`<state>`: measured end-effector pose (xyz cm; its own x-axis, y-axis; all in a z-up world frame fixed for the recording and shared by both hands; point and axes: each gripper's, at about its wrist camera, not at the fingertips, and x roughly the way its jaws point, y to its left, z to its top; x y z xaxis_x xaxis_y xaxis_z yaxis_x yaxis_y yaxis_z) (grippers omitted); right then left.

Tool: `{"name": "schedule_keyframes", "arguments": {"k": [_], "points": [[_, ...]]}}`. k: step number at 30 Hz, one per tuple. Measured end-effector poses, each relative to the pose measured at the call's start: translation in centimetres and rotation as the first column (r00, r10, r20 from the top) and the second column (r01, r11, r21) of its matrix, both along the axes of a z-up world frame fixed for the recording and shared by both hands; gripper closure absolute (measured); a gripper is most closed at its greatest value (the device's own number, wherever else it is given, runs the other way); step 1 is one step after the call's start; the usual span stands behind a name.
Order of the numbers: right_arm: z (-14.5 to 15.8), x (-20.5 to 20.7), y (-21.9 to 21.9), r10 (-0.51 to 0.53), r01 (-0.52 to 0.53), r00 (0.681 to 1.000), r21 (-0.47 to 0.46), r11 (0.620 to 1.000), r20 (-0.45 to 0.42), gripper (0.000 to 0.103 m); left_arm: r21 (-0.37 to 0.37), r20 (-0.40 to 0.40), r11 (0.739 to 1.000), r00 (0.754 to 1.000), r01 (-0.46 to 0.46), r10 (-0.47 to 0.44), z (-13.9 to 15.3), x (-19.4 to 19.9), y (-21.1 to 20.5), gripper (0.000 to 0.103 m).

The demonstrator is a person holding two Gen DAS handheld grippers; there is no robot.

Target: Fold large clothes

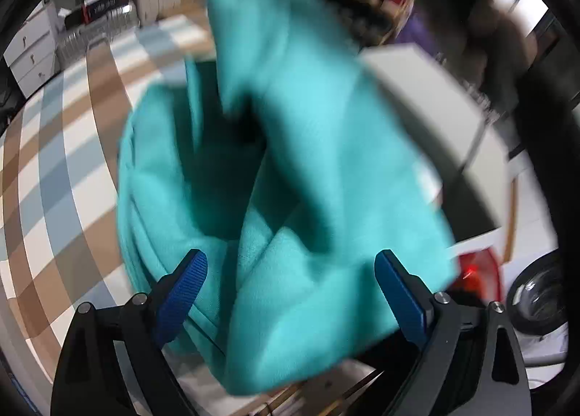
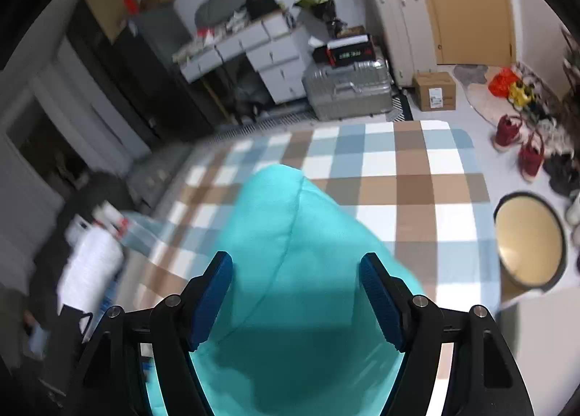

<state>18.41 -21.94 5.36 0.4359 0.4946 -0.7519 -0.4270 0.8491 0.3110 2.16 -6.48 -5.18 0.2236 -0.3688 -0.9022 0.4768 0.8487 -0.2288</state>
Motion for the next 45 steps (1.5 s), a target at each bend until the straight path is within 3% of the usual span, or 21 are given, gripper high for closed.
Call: {"name": "schedule_keyframes", "arguments": {"k": [2,4,5,6,8,11,16,18,24,28,33,36,39,43,45], "points": [[-0.1,0.7,0.9,0.027,-0.025,0.999,-0.067,0.997,0.032,0.029,-0.040,0.013,0.999,1.000,-0.004,0.005,-0.6,0.4,0.2,0.018],[-0.4,1.3,1.8,0.068,-0.061,0.996,-0.115,0.991,0.053,0.029,-0.083,0.017,0.996,1.000,-0.024,0.025,-0.6,0.6,1.1,0.051],[-0.6,1.5,2.2,0.083,-0.077,0.996,-0.123,0.989,0.045,0.033,-0.106,0.016,0.994,0.999,-0.041,0.043,-0.5,0.7,1.6,0.076],[-1.0,1.8,2.6,0.102,-0.097,0.994,-0.127,0.987,0.030,0.038,-0.163,-0.010,0.985,0.998,-0.057,0.056,-0.7,1.0,2.4,0.086],[-1.9,2.3,3.2,0.132,-0.133,0.991,-0.125,0.983,-0.015,0.088,-0.264,-0.062,0.959,0.994,-0.100,0.086,-1.2,1.3,4.2,0.093],[-2.4,2.3,3.6,0.125,-0.128,0.992,-0.116,0.985,-0.034,0.093,-0.358,-0.096,0.922,0.988,-0.149,0.123,-2.0,1.3,6.1,0.096],[-1.5,1.6,6.0,0.082,-0.078,0.996,-0.168,0.983,0.018,0.094,-0.377,-0.076,0.910,0.984,-0.175,0.158,-1.7,0.7,7.5,0.098],[-1.9,2.0,7.4,0.060,-0.059,0.998,-0.203,0.977,0.000,0.094,-0.379,-0.080,0.906,0.982,-0.191,0.173,-2.0,0.8,8.4,0.098],[-6.3,4.6,11.1,0.010,-0.040,0.996,-0.343,0.938,-0.089,0.094,-0.418,-0.121,0.880,0.974,-0.225,0.192,-2.9,0.2,10.6,0.098],[-9.7,6.0,12.2,-0.023,-0.060,0.984,-0.448,0.892,-0.176,0.094,-0.422,-0.134,0.878,0.973,-0.227,0.187,-3.1,-0.1,10.9,0.098],[-11.7,7.0,12.7,-0.062,-0.069,0.969,-0.502,0.862,-0.240,0.094,-0.424,-0.185,0.869,0.964,-0.256,0.193,-4.5,0.9,11.1,0.096],[-9.8,6.9,12.4,-0.071,-0.037,0.974,-0.461,0.886,-0.214,0.093,-0.431,-0.203,0.862,0.959,-0.267,0.195,-4.9,1.1,11.2,0.095],[-4.4,4.9,10.5,-0.025,-0.010,0.995,-0.335,0.942,-0.099,0.090,-0.429,-0.205,0.862,0.958,-0.271,0.200,-5.0,1.1,11.2,0.095],[1.9,-0.1,6.7,-0.018,0.023,0.999,-0.202,0.979,0.028,0.087,-0.412,-0.191,0.869,0.958,-0.275,0.213,-5.0,1.2,10.8,0.094],[2.7,-3.2,5.9,0.032,-0.026,0.999,-0.238,0.971,0.020,0.082,-0.417,-0.197,0.864,0.956,-0.284,0.219,-5.0,1.0,10.9,0.094]]}}
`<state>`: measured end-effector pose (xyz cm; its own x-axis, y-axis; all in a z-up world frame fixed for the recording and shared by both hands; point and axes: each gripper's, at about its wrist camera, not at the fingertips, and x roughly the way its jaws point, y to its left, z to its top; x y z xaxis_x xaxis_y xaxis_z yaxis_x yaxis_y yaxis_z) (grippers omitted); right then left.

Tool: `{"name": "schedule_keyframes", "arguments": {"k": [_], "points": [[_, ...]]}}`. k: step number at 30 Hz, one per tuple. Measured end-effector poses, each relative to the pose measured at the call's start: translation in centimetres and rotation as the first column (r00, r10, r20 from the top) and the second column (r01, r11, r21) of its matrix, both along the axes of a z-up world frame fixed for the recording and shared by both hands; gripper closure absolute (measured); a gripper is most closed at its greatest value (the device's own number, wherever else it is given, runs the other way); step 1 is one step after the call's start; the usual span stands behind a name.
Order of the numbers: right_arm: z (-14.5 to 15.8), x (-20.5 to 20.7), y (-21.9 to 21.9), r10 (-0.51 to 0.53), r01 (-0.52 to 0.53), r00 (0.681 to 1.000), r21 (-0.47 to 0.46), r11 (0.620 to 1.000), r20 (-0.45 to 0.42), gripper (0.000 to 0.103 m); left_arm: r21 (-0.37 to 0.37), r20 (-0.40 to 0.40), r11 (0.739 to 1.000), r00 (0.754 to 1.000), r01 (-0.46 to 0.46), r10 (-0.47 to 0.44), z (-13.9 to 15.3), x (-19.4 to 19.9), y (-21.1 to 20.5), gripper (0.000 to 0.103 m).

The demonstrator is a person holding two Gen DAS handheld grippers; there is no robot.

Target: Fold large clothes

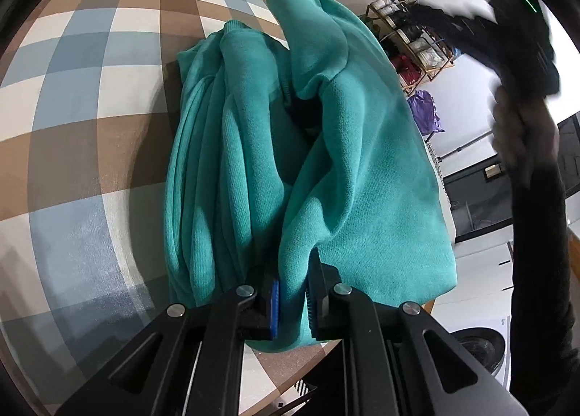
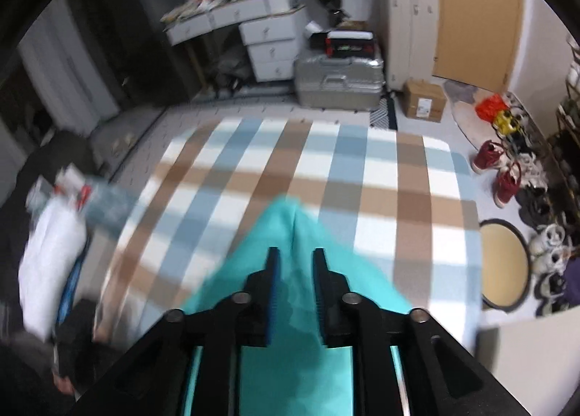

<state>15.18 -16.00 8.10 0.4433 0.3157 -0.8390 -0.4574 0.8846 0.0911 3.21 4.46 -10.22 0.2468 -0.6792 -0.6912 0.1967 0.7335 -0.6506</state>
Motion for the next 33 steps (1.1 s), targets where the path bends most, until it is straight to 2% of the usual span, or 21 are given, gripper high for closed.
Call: {"name": "schedule_keyframes", "arguments": {"k": [3,5,7,10,11,13,15,17,19,21,22,23,26,27,28,30,32,33], "points": [[-0.9,-5.0,0.2,0.116,-0.118,0.993,-0.078,0.990,-0.032,0.082,-0.016,-0.011,1.000,1.000,-0.016,0.015,-0.1,-0.2,0.2,0.094],[-2.7,-7.5,1.1,0.181,-0.189,0.980,-0.110,0.976,-0.079,0.082,-0.010,-0.005,1.000,1.000,-0.018,0.018,0.0,-0.4,0.2,0.094],[-5.7,-8.7,2.2,0.218,-0.242,0.962,-0.138,0.960,-0.166,0.082,0.007,0.009,1.000,1.000,-0.018,0.018,0.3,-0.7,0.1,0.094],[-9.3,-8.9,3.8,0.190,-0.228,0.967,-0.237,0.945,-0.170,0.081,0.069,0.048,0.997,0.998,-0.038,0.035,1.4,-1.2,0.0,0.095],[-9.7,-8.6,4.0,0.182,-0.221,0.967,-0.228,0.948,-0.180,0.081,0.090,0.069,0.995,0.997,-0.050,0.044,2.0,-1.6,0.1,0.095],[-10.3,-7.6,4.1,0.177,-0.214,0.963,-0.180,0.960,-0.203,0.081,0.132,0.163,0.988,0.984,-0.086,0.064,4.2,-2.8,0.4,0.095],[-10.7,-6.9,4.2,0.180,-0.218,0.958,-0.158,0.963,-0.225,0.082,0.141,0.236,0.983,0.969,-0.116,0.080,5.6,-3.8,0.6,0.095],[-10.9,-6.5,4.3,0.175,-0.213,0.955,-0.142,0.967,-0.239,0.082,0.107,0.293,0.987,0.952,-0.123,0.087,7.0,-4.7,0.6,0.095],[-11.4,-6.3,4.8,0.187,-0.225,0.954,-0.151,0.963,-0.235,0.082,0.049,0.322,0.996,0.945,-0.078,0.058,7.9,-5.3,0.0,0.095],[-11.7,-6.5,5.2,0.180,-0.221,0.955,-0.159,0.962,-0.235,0.082,0.022,0.332,1.000,0.943,-0.009,0.001,8.0,-5.5,-1.3,0.095],[-11.8,-6.5,5.5,0.186,-0.227,0.955,-0.166,0.959,-0.231,0.082,0.037,0.328,0.999,0.944,-0.001,-0.012,7.7,-5.3,-2.1,0.095],[-12.0,-6.5,5.6,0.192,-0.234,0.954,-0.171,0.957,-0.228,0.082,0.086,0.303,0.996,0.953,0.004,-0.030,6.6,-4.6,-3.0,0.095],[-11.9,-6.5,5.4,0.176,-0.211,0.959,-0.145,0.967,-0.223,0.080,0.239,0.179,0.971,0.983,0.000,-0.044,1.8,-1.9,-4.5,0.095],[-11.7,-6.8,5.1,0.181,-0.211,0.961,-0.127,0.969,-0.211,0.079,0.225,0.127,0.974,0.991,0.013,-0.043,0.3,-1.2,-4.3,0.095],[-11.5,-7.1,4.8,0.190,-0.214,0.962,-0.106,0.971,-0.197,0.078,0.178,0.093,0.984,0.995,0.020,-0.037,-0.7,-0.7,-4.0,0.095],[-10.0,-8.0,3.7,0.186,-0.201,0.967,-0.071,0.977,-0.172,0.078,0.125,0.077,0.992,0.997,0.014,-0.023,-0.7,-0.3,-3.1,0.098],[-8.1,-9.6,2.2,0.201,-0.198,0.965,0.035,0.980,-0.170,0.078,0.106,0.065,0.994,0.998,0.006,-0.013,-1.0,-0.2,-2.6,0.101],[-7.1,-11.0,1.6,0.241,-0.226,0.952,0.100,0.969,-0.187,0.078,0.105,0.062,0.995,0.998,0.005,-0.011,-1.1,-0.1,-2.4,0.102]]}}
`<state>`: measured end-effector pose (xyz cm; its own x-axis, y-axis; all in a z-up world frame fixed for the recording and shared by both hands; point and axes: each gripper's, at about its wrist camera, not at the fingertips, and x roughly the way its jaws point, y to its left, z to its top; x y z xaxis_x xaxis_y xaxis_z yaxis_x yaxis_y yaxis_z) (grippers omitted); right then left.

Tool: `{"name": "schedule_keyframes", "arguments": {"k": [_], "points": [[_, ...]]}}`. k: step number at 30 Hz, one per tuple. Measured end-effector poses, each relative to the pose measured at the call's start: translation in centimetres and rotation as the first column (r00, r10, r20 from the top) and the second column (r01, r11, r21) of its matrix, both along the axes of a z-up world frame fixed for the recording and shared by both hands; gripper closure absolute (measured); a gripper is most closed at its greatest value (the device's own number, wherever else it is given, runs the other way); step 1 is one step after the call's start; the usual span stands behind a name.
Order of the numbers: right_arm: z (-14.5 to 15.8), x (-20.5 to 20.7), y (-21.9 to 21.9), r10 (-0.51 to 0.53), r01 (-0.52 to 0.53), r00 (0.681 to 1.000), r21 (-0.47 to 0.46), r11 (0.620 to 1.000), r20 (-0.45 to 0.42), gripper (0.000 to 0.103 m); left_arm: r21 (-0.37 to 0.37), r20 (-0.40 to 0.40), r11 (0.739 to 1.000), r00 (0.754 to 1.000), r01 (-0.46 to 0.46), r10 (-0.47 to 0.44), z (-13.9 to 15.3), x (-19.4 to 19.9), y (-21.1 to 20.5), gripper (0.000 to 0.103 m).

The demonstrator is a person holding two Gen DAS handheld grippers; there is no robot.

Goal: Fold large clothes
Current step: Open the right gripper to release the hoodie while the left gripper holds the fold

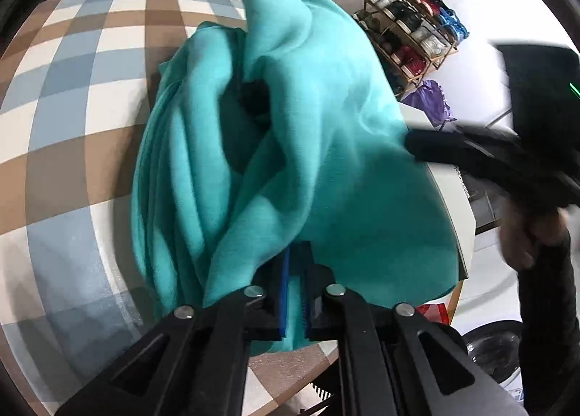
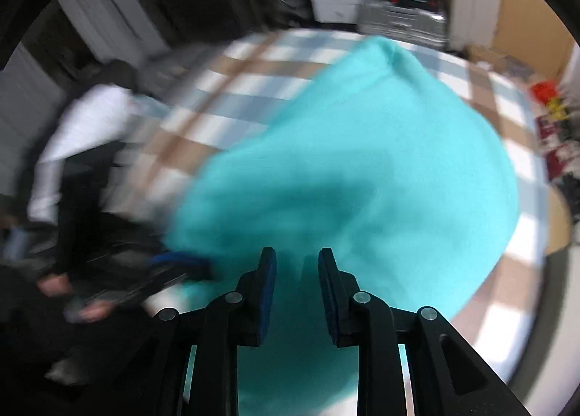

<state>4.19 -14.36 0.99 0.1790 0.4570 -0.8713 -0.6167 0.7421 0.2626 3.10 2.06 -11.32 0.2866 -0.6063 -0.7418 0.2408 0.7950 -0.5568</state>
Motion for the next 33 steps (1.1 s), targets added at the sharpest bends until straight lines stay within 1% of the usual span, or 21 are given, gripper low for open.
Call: {"name": "schedule_keyframes", "arguments": {"k": [1,2,4,7,9,10,14,16,18,20,21,23,25,26,27,28,29,30,31,32,33], "points": [[0.4,-1.1,-0.2,0.026,-0.026,1.000,0.017,1.000,-0.018,0.078,-0.003,-0.003,1.000,1.000,0.003,-0.003,0.0,0.1,0.1,0.102],[0.5,-2.5,-0.1,0.064,-0.064,0.997,0.000,0.998,-0.050,0.078,-0.006,-0.006,1.000,1.000,0.001,-0.001,0.0,0.0,0.2,0.102],[-0.7,-4.7,0.4,0.106,-0.117,0.988,-0.091,0.989,-0.114,0.078,-0.024,-0.025,1.000,1.000,-0.003,0.002,-0.1,0.1,0.5,0.102],[-2.7,-5.0,0.6,0.079,-0.103,0.984,-0.147,0.984,-0.163,0.077,-0.029,-0.047,0.999,0.999,-0.014,0.012,-0.4,0.6,0.8,0.102],[-5.0,-4.7,1.3,0.083,-0.120,0.976,-0.178,0.977,-0.202,0.077,-0.035,-0.065,0.999,0.998,-0.028,0.026,-0.5,0.1,0.5,0.102],[-5.8,-4.6,1.6,0.089,-0.127,0.976,-0.191,0.973,-0.197,0.082,-0.034,-0.068,0.999,0.997,-0.035,0.032,-0.5,-0.1,0.6,0.102],[-6.6,-3.8,1.9,0.046,-0.077,0.983,-0.170,0.982,-0.179,0.093,-0.003,-0.044,0.999,0.998,-0.043,0.043,0.9,-1.3,0.8,0.102],[-6.8,-3.6,1.7,0.026,-0.050,0.987,-0.145,0.988,-0.160,0.099,-0.043,-0.027,0.998,0.998,-0.056,0.055,2.1,-1.5,0.9,0.102],[-7.0,-3.4,1.1,-0.008,-0.008,0.987,-0.097,0.995,-0.159,0.102,-0.117,0.017,0.992,0.999,-0.039,0.041,4.3,-1.7,0.9,0.101],[-7.3,-3.5,0.0,-0.050,0.046,0.987,-0.029,0.999,-0.155,0.103,-0.119,0.081,0.993,0.996,-0.022,0.031,6.3,-1.4,0.1,0.094],[-7.3,-3.7,-0.5,-0.065,0.066,0.988,0.000,0.998,-0.143,0.103,-0.096,0.105,0.995,0.994,-0.022,0.033,6.9,-1.1,-0.5,0.081],[-7.4,-4.4,-1.4,-0.107,0.114,0.988,0.061,0.992,-0.107,0.103,-0.007,0.110,0.999,0.993,-0.043,0.043,7.0,0.3,-2.3,0.067],[-7.2,-5.3,-2.1,-0.139,0.146,0.988,0.112,0.983,-0.061,0.103,0.061,0.062,0.996,0.997,-0.059,0.056,5.3,2.4,-3.6,0.067],[-6.9,-5.8,-2.7,-0.158,0.161,0.987,0.150,0.975,-0.034,0.103,0.053,0.033,0.996,0.997,-0.076,0.074,4.3,2.8,-3.6,0.072],[-6.4,-6.3,-3.4,-0.177,0.177,0.984,0.189,0.966,-0.015,0.103,0.050,0.031,0.996,0.996,-0.080,0.078,3.6,2.7,-3.3,0.078],[-6.0,-6.6,-4.0,-0.186,0.184,0.982,0.220,0.958,-0.010,0.101,0.076,0.054,0.994,0.995,-0.083,0.079,3.4,2.6,-3.4,0.084],[-5.1,-6.9,-4.5,-0.197,0.192,0.980,0.252,0.948,-0.005,0.100,0.100,0.070,0.991,0.994,-0.094,0.087,3.2,2.3,-3.2,0.097],[-4.1,-6.9,-5.1,-0.219,0.209,0.976,0.259,0.943,0.011,0.098,0.105,0.074,0.988,0.992,-0.114,0.107,2.9,2.2,-2.9,0.103],[-3.2,-6.7,-5.8,-0.237,0.220,0.971,0.256,0.941,0.035,0.091,0.059,0.049,0.989,0.990,-0.134,0.131,2.4,2.1,-2.1,0.103],[-2.0,-6.1,-6.6,-0.253,0.229,0.965,0.248,0.941,0.069,0.077,0.022,0.029,0.990,0.990,-0.140,0.139,2.2,2.1,-1.5,0.103],[-1.1,-5.1,-7.1,-0.266,0.239,0.959,0.232,0.943,0.096,0.072,-0.010,0.009,0.990,0.990,-0.144,0.144,2.0,2.1,-1.1,0.103]]}}
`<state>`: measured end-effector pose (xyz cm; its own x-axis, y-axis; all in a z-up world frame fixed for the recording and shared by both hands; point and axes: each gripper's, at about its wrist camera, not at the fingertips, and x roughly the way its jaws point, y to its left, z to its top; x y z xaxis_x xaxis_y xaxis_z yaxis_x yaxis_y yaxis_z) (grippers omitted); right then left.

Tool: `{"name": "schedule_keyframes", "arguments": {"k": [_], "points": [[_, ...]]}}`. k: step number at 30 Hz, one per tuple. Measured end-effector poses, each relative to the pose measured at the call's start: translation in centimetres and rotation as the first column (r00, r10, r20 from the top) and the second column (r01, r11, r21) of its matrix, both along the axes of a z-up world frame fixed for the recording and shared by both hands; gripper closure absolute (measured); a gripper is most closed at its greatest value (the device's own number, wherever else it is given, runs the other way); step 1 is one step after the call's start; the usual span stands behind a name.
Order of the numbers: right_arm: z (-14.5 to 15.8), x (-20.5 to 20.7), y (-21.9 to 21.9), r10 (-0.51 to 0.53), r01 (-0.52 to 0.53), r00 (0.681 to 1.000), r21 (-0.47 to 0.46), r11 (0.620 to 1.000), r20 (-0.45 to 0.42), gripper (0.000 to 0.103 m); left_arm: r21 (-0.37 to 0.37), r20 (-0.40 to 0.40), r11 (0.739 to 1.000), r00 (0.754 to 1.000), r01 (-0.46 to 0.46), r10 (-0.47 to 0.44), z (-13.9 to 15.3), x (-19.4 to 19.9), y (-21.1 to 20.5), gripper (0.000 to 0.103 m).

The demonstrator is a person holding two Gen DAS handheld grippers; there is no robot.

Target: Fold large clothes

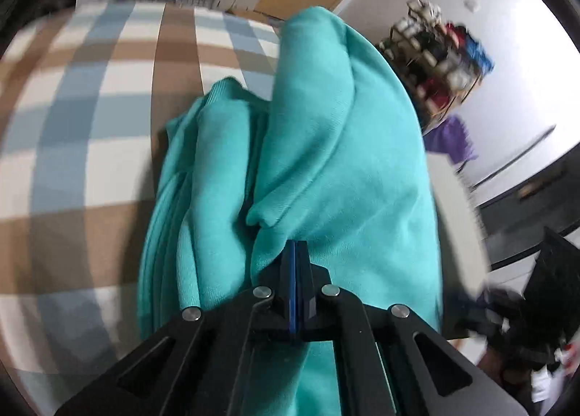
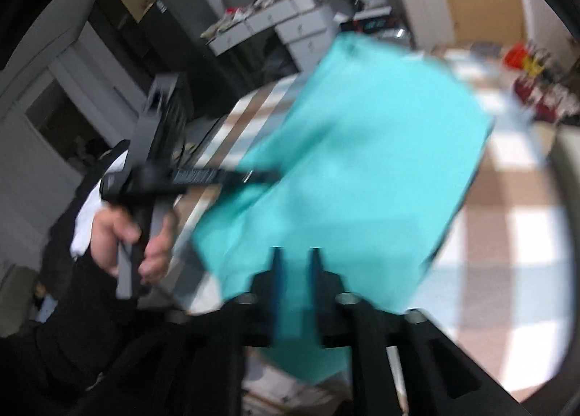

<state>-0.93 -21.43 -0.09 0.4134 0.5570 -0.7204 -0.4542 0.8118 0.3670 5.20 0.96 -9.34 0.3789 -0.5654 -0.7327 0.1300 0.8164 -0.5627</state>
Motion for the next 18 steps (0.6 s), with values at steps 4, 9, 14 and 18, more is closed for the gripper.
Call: {"name": "schedule_keyframes", "arguments": {"k": [4,9,14,18], "points": [[2.9,7.1,0.0,-0.068,0.071,0.997,-0.112,0.991,0.030,0.071,0.056,0.028,0.998,1.000,0.003,-0.004,0.6,-1.0,-0.9,0.103],[0.2,14.8,3.9,-0.019,-0.002,0.998,-0.357,0.934,-0.057,0.071,0.098,0.036,0.995,0.999,0.005,-0.009,0.9,-0.1,-1.8,0.103],[-3.4,17.0,4.2,-0.084,-0.001,0.973,-0.370,0.929,-0.214,0.070,0.093,0.012,0.995,1.000,0.025,-0.026,0.4,1.0,-1.3,0.103],[-3.9,16.9,4.6,-0.087,0.010,0.978,-0.382,0.924,-0.187,0.071,0.087,0.007,0.996,1.000,0.018,-0.019,0.3,0.8,-1.2,0.103]]}}
